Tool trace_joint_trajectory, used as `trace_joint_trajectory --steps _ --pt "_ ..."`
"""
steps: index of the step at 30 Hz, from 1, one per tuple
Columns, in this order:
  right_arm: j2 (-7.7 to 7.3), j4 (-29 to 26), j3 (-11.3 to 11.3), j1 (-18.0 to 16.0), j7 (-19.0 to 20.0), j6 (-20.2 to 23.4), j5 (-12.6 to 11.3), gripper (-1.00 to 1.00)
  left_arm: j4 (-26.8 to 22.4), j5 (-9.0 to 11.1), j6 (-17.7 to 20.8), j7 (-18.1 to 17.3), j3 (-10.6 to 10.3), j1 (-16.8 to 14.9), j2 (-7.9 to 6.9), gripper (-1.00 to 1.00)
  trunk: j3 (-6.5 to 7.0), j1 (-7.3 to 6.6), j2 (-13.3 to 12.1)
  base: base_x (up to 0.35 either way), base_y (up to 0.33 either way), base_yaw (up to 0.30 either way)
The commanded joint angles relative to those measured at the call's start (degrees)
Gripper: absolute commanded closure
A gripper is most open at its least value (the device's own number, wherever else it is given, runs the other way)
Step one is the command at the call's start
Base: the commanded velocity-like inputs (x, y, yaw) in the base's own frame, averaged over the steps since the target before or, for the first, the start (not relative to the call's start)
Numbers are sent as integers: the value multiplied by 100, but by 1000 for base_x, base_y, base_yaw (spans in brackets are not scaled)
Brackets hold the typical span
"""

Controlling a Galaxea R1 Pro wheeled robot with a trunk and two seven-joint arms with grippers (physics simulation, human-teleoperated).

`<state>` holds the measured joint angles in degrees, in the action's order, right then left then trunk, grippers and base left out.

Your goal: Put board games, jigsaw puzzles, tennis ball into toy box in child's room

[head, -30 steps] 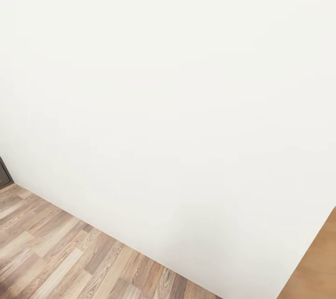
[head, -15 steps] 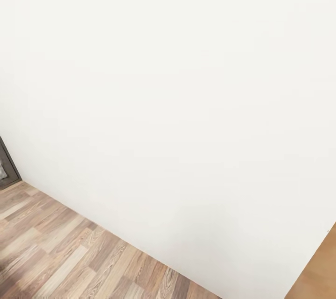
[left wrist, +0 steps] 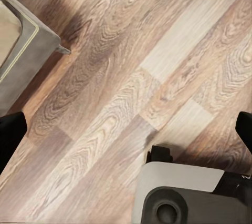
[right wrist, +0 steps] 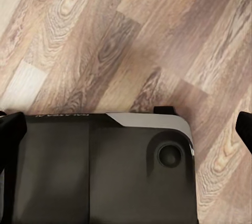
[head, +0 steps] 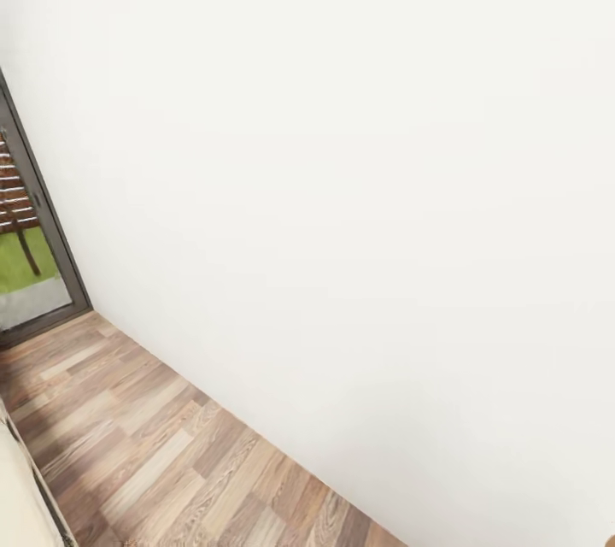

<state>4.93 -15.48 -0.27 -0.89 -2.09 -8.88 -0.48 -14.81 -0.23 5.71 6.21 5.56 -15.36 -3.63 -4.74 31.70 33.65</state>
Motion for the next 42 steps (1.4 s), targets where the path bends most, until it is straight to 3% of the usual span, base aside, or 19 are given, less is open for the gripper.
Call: trace_joint_trajectory --steps 1,11,19,34,39,42 --pt "7 2 -1 -2 -27 -19 1 -100 14 -3 -15 6 24 -3 16 -100 -11 1 9 -129 -48 286" --pt "17 2 17 -1 -54 -25 29 -100 63 -7 -165 19 24 -3 187 -100 -11 1 9 -107 -87 287" --pt "17 2 18 1 -55 -25 30 -100 66 -4 -183 20 24 -3 256 -100 133 -175 -312 -7 -7 287" --pt "14 -92 12 -2 -26 -29 7 -100 22 47 -166 -21 67 -3 218 -100 402 -504 -913 -1 0 288" --pt "16 -644 4 -1 -8 218 -26 -100 -92 57 -22 -406 87 -14 159 -100 474 -592 -1074 0 0 288" --pt "17 -1105 11 0 -5 656 -33 -100 -348 62 355 -759 94 -36 79 -100 474 -592 -1074 0 0 289"
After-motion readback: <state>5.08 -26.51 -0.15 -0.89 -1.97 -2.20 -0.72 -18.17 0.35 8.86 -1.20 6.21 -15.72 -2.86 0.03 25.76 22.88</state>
